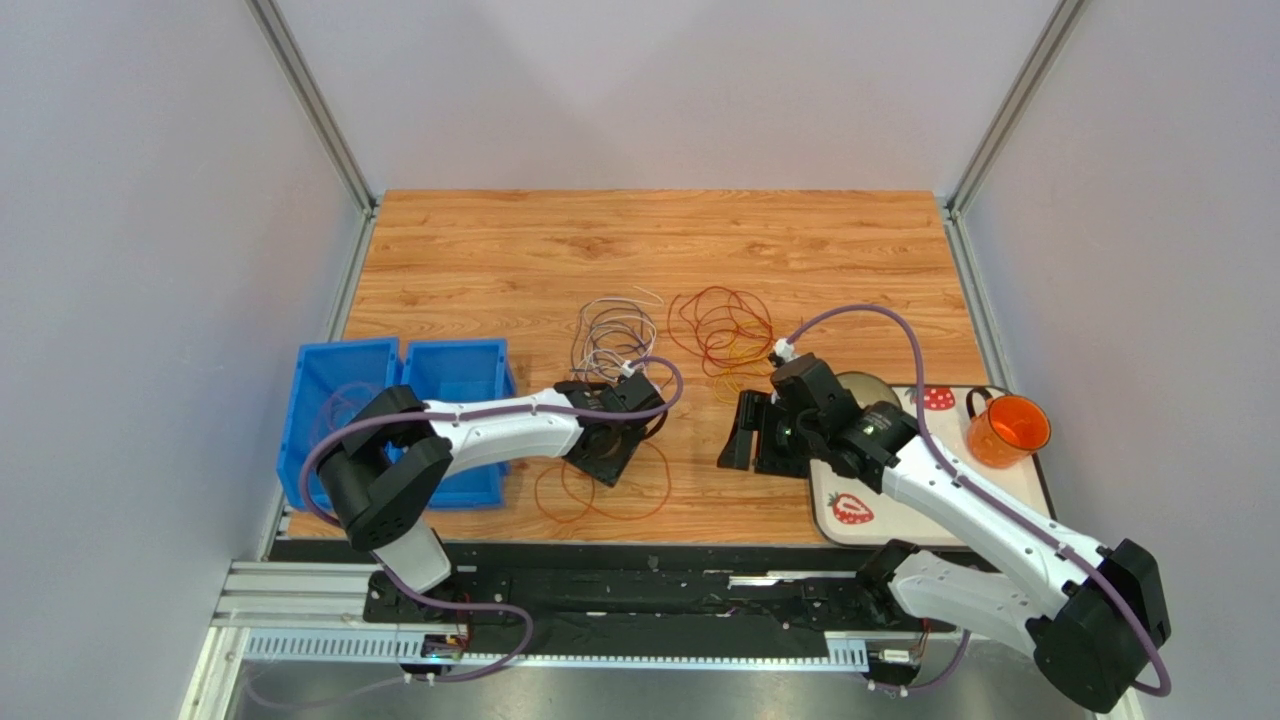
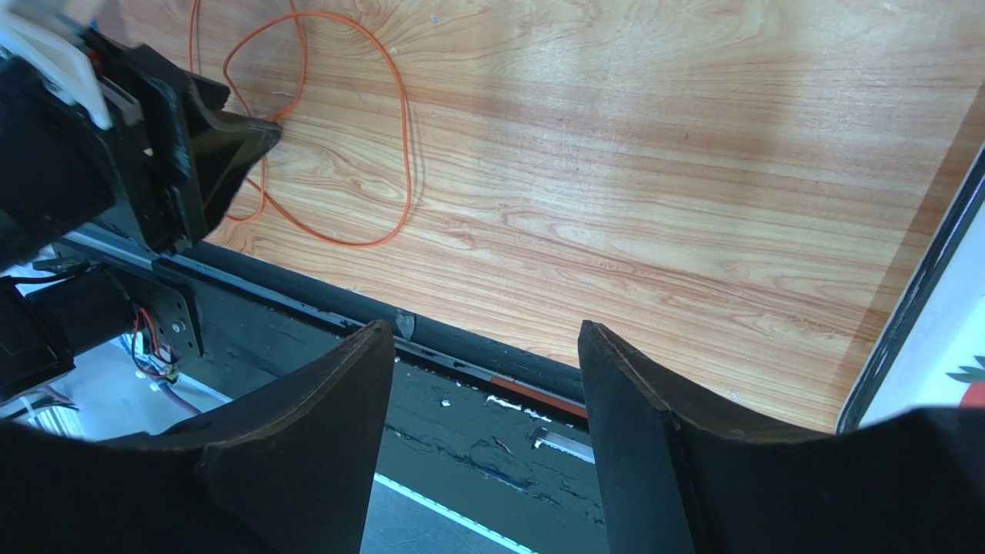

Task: Untangle the cables
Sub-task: Pick up the cable at the corner of the board.

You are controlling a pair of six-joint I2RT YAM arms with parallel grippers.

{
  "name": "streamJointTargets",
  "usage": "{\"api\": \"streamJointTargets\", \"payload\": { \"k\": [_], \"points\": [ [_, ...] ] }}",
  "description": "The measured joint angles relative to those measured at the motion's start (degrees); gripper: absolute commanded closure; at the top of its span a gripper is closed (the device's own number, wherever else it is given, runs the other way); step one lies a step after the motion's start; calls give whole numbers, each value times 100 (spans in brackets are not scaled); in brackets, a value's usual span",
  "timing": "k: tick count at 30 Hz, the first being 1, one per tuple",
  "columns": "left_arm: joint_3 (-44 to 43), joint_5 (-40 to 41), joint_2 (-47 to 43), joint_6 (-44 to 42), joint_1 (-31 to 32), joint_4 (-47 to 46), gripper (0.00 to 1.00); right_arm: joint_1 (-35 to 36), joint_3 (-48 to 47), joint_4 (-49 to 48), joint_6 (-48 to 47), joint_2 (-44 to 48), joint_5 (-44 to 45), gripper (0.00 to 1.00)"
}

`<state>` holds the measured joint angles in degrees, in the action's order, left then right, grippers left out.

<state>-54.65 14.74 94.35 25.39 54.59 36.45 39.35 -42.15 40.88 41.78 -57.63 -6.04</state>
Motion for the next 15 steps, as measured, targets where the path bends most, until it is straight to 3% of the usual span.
{"api": "streamJointTargets", "payload": {
  "k": [6, 15],
  "points": [
    [236, -420, -208, 2, -293, -208, 52, 0, 0, 0, 0, -76, 2, 37],
    [286, -686, -208, 72, -299, -468, 76, 0, -9, -2, 0, -133, 7, 36]
  ]
}}
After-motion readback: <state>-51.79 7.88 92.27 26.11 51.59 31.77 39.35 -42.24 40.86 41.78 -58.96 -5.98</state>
